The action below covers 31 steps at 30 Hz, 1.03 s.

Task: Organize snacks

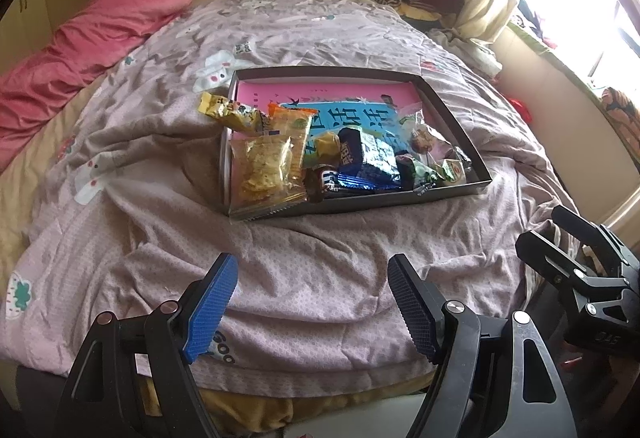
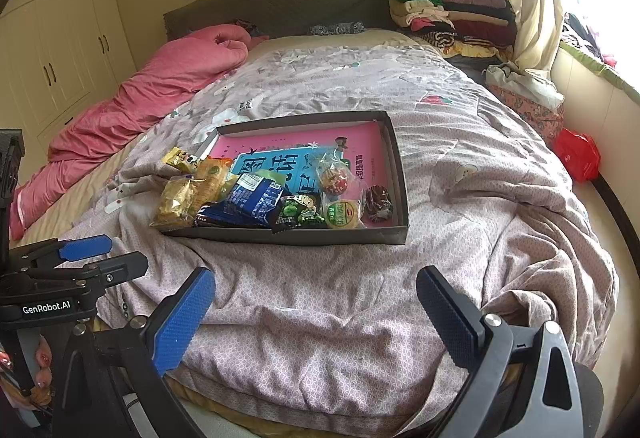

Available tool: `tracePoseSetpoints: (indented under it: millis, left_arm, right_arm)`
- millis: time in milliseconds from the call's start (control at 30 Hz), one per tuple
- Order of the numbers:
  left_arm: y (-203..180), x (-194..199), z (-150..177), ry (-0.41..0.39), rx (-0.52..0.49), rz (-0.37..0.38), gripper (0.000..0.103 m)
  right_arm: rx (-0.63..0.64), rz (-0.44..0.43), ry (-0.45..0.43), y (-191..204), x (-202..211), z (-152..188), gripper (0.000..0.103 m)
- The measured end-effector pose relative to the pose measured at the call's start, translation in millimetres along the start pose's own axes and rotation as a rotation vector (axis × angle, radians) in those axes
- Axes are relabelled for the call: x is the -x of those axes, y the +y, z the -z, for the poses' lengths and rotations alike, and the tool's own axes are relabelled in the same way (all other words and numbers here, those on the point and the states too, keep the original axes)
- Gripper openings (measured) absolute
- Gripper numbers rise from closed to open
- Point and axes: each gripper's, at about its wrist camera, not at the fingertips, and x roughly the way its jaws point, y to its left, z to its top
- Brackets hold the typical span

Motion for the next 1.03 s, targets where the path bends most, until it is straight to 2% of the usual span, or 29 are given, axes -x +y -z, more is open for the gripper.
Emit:
tracePoseSetpoints:
  millis: [233,633,767,933,1033]
  left_arm:
    - [-1,0,0,-0.003,0.002,0.007,0.079]
    - [11,-10,0,0.025,0.052,-0.035,0.079]
    - [18,-5,-8,-0.016,0.078,-0.045,0.079]
    - [30,-10,-13,-0.018,0.116,-0.073,0.079]
    - [43,-9,-20,-0.061,0.134,-0.103,0.079]
  right_arm:
    - [-0.001,0.001,0.001,0,0,0,0.102]
    - [-0.013,0.012,-0.003,-7,-1,1,0.102]
    - [-0.027,0.020,-0.002,-13,-3,0,0.102]
    - [-0.036,0.033,0.000,-16,-7,-1,0.102]
    - [-0.036,0.044,-0.002,-20,-11,-2,0.102]
